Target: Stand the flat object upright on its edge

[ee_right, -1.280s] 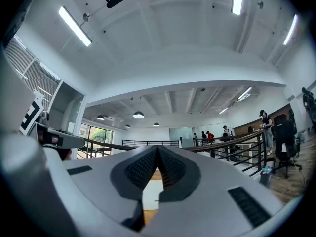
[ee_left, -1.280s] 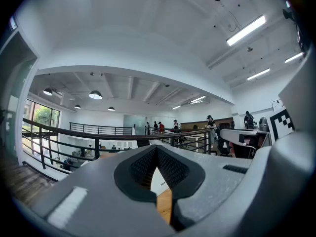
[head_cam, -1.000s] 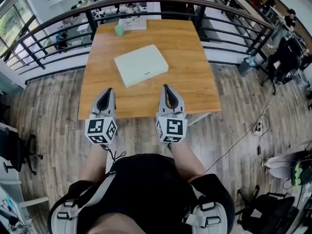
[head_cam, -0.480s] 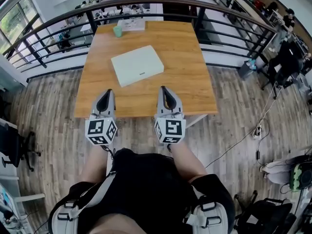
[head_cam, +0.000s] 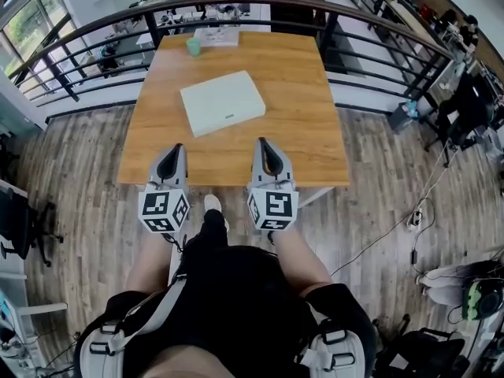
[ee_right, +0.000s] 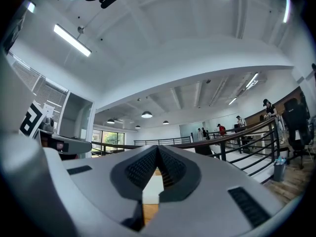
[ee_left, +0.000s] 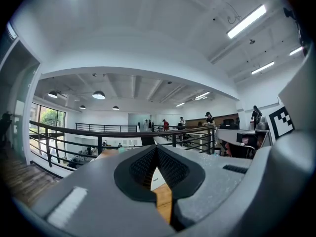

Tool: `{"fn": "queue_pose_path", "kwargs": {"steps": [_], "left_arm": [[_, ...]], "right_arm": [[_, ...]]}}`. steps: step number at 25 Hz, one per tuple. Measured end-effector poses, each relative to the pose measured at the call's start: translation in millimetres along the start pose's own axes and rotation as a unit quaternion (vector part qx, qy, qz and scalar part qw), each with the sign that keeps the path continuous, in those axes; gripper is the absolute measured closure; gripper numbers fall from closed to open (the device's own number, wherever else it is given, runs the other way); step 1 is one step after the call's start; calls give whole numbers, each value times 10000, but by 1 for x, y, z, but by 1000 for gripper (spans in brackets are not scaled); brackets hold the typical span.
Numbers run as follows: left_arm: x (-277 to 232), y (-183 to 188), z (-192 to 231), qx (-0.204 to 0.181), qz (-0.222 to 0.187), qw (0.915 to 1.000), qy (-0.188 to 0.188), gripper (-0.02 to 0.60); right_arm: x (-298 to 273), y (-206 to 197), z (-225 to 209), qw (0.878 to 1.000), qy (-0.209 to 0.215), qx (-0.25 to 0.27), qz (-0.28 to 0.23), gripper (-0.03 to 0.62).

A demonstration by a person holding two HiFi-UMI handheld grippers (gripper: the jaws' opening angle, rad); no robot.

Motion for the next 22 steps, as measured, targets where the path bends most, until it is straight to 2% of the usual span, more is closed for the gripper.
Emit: {"fn": "queue_pose_path", "kwargs": {"steps": [12, 22], "left_arm": [[-41, -5, 11, -91, -75, 9999, -65, 577], [-118, -6, 34, 0, -13, 9998, -213, 577]], "right_arm": [[-35, -15, -13, 10000, -25, 10, 86, 588], [-101, -33, -37, 9993, -116, -96, 345, 587]]}}
Point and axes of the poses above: the fingertips, and each gripper's own axes: x backward along the fingers, z to its left, y out of its top, the point moved 2 cm from there along x, backward along the fingers, and after that the axes turned 2 degrees about y, right-handed, at the moved point
